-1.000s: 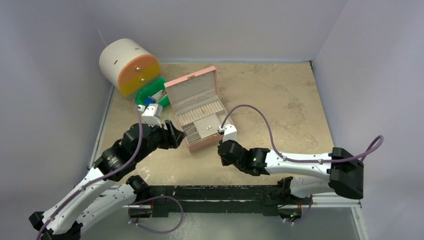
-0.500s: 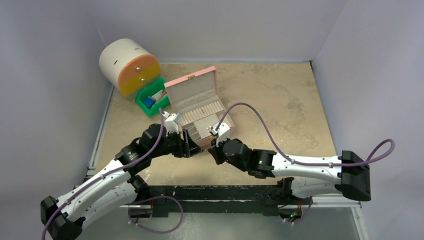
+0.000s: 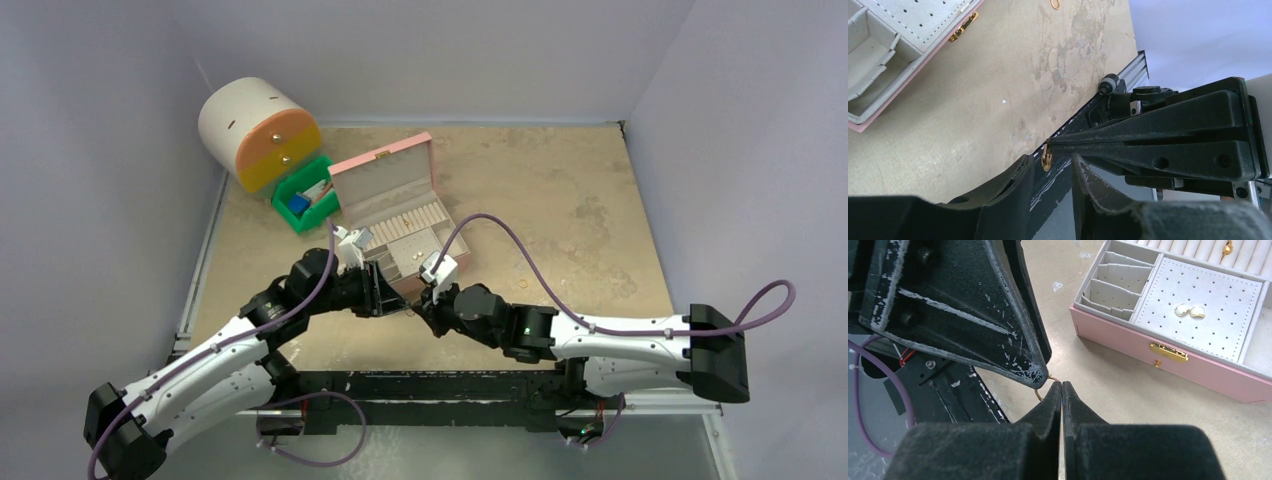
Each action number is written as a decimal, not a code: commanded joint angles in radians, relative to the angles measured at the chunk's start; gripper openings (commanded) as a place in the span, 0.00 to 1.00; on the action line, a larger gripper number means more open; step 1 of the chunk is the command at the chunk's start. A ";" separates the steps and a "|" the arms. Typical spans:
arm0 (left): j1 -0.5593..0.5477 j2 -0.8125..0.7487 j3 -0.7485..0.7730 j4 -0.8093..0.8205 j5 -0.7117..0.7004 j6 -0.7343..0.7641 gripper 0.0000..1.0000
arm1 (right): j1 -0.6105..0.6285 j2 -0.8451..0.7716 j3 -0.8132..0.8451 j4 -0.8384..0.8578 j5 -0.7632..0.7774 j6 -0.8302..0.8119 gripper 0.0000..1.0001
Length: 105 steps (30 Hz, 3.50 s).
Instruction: Organize the mixed jewelry
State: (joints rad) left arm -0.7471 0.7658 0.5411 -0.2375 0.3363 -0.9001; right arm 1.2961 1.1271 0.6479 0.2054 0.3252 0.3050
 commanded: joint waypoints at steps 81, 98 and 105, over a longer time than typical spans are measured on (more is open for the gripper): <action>0.003 -0.277 -0.026 0.396 0.020 -0.084 0.00 | -0.239 -0.321 -0.176 0.429 -0.585 0.347 0.46; 0.002 -0.312 -0.072 0.583 0.038 -0.147 0.00 | -0.248 -0.249 -0.047 0.588 -0.581 0.397 0.49; 0.002 -0.312 -0.075 0.591 0.035 -0.151 0.00 | -0.248 -0.216 -0.009 0.609 -0.586 0.400 0.49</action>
State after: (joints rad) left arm -0.7464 0.4572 0.4690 0.2848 0.3630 -1.0378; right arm 1.0523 0.9016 0.5800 0.7326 -0.2497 0.6971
